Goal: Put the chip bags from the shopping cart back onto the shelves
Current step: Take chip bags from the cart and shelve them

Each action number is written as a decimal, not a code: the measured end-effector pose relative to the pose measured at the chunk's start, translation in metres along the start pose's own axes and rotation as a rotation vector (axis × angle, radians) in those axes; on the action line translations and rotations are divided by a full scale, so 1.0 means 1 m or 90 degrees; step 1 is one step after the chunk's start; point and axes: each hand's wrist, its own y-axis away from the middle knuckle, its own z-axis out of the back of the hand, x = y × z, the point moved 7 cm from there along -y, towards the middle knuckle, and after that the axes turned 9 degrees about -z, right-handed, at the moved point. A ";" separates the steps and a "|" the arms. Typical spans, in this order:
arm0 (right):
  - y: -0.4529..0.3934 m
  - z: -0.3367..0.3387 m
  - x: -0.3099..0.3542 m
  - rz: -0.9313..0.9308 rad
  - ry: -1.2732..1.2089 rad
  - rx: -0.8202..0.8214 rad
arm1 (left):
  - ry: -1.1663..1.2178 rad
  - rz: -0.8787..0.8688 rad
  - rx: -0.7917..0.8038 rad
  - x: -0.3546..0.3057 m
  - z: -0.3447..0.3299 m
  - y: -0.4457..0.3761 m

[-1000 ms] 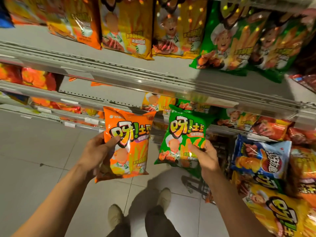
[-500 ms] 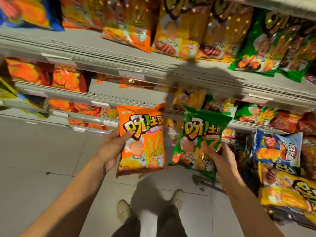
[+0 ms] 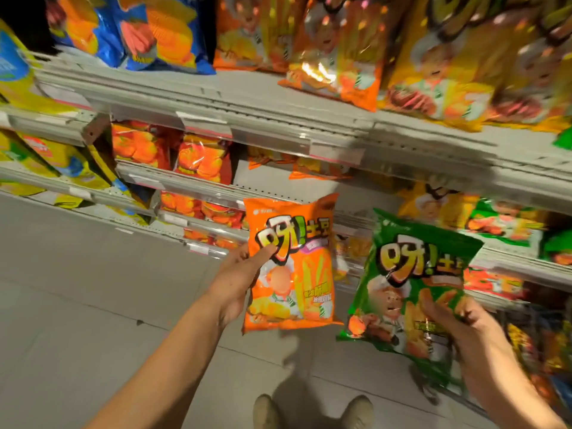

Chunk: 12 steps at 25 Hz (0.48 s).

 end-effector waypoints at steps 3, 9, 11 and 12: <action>-0.035 -0.031 0.005 0.042 -0.005 0.041 | 0.014 -0.044 0.020 -0.003 0.013 -0.042; -0.109 -0.093 0.014 0.131 -0.040 0.111 | -0.069 -0.137 0.056 -0.028 0.030 -0.132; -0.123 -0.105 0.022 0.146 -0.077 0.133 | -0.103 -0.167 0.069 -0.045 0.025 -0.154; -0.129 -0.108 0.025 0.150 -0.093 0.137 | -0.118 -0.179 0.082 -0.056 0.021 -0.164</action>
